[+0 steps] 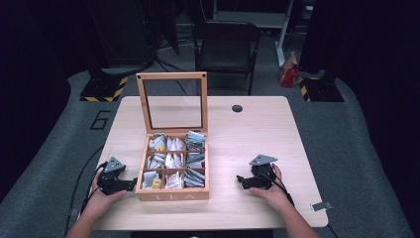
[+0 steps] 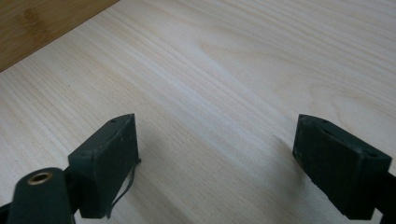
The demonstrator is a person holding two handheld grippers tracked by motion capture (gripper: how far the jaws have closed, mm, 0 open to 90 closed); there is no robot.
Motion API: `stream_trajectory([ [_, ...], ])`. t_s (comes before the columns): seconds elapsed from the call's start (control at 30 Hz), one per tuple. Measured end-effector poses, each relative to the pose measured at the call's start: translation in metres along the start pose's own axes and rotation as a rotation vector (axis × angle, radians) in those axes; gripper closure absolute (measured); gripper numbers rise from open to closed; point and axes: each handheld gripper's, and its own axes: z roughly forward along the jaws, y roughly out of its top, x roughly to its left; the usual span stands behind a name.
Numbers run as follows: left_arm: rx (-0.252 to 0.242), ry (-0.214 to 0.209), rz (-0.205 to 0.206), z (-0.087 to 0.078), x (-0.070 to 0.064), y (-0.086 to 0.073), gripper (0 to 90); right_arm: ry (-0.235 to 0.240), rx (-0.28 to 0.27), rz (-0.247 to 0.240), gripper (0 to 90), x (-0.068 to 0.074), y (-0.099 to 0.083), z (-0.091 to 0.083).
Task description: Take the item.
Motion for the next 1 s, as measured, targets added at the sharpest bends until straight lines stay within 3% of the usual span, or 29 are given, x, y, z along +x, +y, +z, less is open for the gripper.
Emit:
stream_trajectory([
  [0.17, 0.0, -0.001, -0.001, 0.0, 0.0, 0.0, 14.4, -0.007, -0.009, -0.019, 13.3, -0.0012, 0.0001, 0.0002],
  [1.0, 0.0, -0.001, -0.001, 0.0001, 0.0, 0.0, 14.4, -0.01, -0.013, -0.016, 14.1, -0.001, -0.0002, 0.0001],
])
